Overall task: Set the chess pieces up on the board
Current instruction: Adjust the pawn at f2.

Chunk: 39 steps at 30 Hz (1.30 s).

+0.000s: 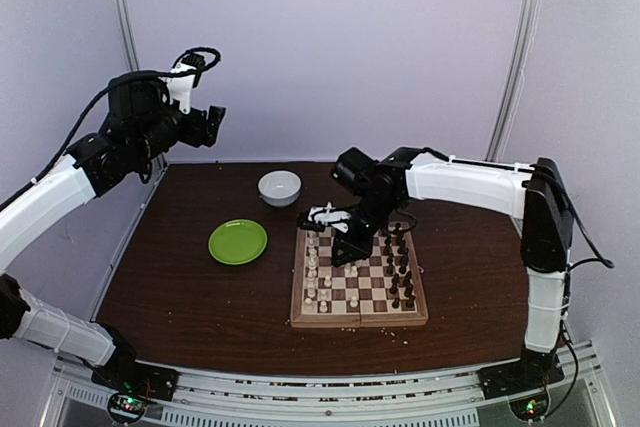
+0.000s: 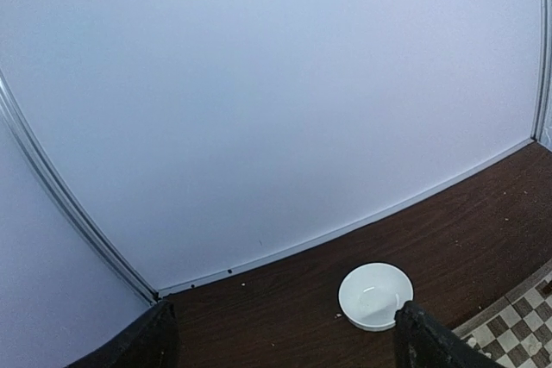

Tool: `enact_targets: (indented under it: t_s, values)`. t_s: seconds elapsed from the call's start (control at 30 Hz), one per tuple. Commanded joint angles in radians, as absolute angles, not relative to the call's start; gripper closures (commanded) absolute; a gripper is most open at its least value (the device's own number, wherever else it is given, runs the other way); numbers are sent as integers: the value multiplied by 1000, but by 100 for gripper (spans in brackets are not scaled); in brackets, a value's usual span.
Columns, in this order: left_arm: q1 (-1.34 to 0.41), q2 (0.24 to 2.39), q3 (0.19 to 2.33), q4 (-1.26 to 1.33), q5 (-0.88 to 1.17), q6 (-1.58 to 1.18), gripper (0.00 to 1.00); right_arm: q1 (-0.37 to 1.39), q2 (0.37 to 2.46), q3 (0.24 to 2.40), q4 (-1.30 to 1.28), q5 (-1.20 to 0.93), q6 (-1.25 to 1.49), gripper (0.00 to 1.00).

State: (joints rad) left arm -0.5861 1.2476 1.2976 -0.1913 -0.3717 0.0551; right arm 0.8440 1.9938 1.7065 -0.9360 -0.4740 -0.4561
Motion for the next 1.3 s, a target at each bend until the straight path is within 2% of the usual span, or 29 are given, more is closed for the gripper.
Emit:
enact_targets:
  t_s: [0.0,0.27,1.27]
  values:
    - [-588,1217,1287,-135,-384,64,12,869,2059,1712,-930,-450,-408,92]
    - [-588,1218,1284,-135,-386,61,12,870,2122,1713,-937,-443,-402,96]
    - [-588,1253,1293,-152,-368,64,12,885,2183,1782,-953,-435,-390,97]
